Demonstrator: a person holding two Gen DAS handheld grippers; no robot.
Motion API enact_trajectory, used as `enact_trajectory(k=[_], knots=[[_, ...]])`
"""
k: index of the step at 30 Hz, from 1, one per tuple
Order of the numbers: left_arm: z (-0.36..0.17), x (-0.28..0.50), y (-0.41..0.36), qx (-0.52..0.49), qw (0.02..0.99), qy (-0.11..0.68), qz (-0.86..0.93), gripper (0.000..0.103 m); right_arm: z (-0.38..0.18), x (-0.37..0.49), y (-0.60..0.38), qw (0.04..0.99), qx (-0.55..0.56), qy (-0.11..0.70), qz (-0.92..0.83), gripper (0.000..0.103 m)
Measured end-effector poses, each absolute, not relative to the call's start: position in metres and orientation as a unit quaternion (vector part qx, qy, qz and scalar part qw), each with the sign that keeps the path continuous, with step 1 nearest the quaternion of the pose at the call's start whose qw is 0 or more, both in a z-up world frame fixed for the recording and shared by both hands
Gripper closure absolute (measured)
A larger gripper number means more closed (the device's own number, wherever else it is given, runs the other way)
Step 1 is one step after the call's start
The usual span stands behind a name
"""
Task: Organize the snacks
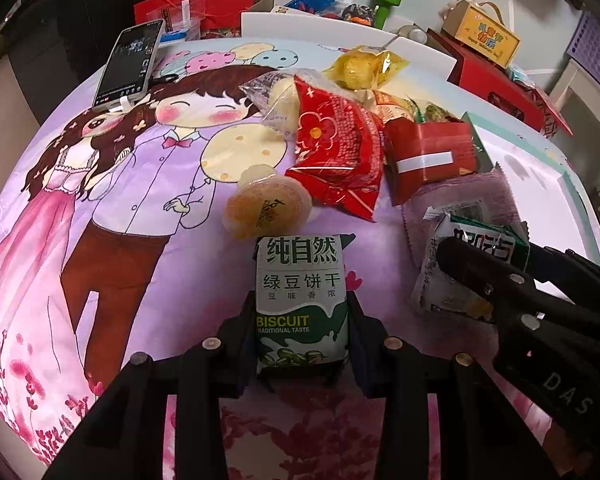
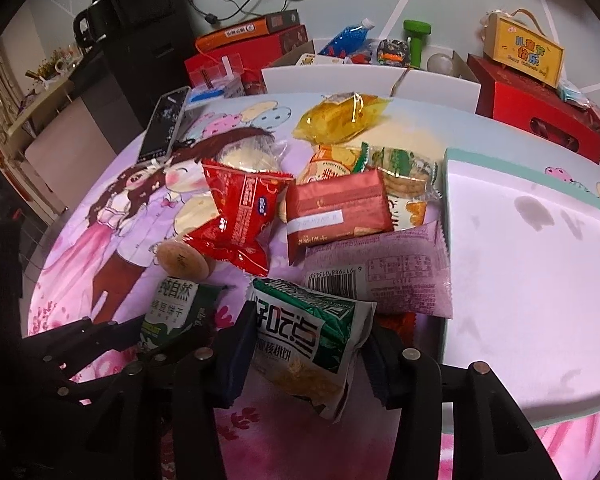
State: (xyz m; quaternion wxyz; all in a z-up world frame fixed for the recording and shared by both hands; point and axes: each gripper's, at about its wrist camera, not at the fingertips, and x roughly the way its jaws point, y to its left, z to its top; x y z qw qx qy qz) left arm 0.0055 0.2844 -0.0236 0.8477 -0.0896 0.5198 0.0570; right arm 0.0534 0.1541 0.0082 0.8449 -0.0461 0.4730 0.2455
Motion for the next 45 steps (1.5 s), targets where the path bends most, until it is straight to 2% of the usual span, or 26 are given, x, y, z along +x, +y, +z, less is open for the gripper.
enact_trajectory(k=[12, 29, 43, 45], knots=[[0.007, 0.009, 0.265, -0.073, 0.860, 0.504, 0.035, 0.062, 0.038, 0.070, 0.113, 0.868, -0.004, 0.447, 0.214, 0.051], [0.049, 0.098, 0.163, -0.012, 0.875, 0.479, -0.067, 0.062, 0.043, 0.139, -0.011, 0.894, 0.063, 0.439, 0.067, 0.051], [0.015, 0.179, 0.078, 0.042, 0.853, 0.509, -0.106, 0.062, 0.016, 0.168, -0.058, 0.883, 0.094, 0.460, 0.014, 0.049], [0.015, 0.179, 0.078, 0.040, 0.854, 0.508, -0.106, 0.057, 0.015, 0.168, -0.061, 0.882, 0.093, 0.462, 0.006, 0.049]])
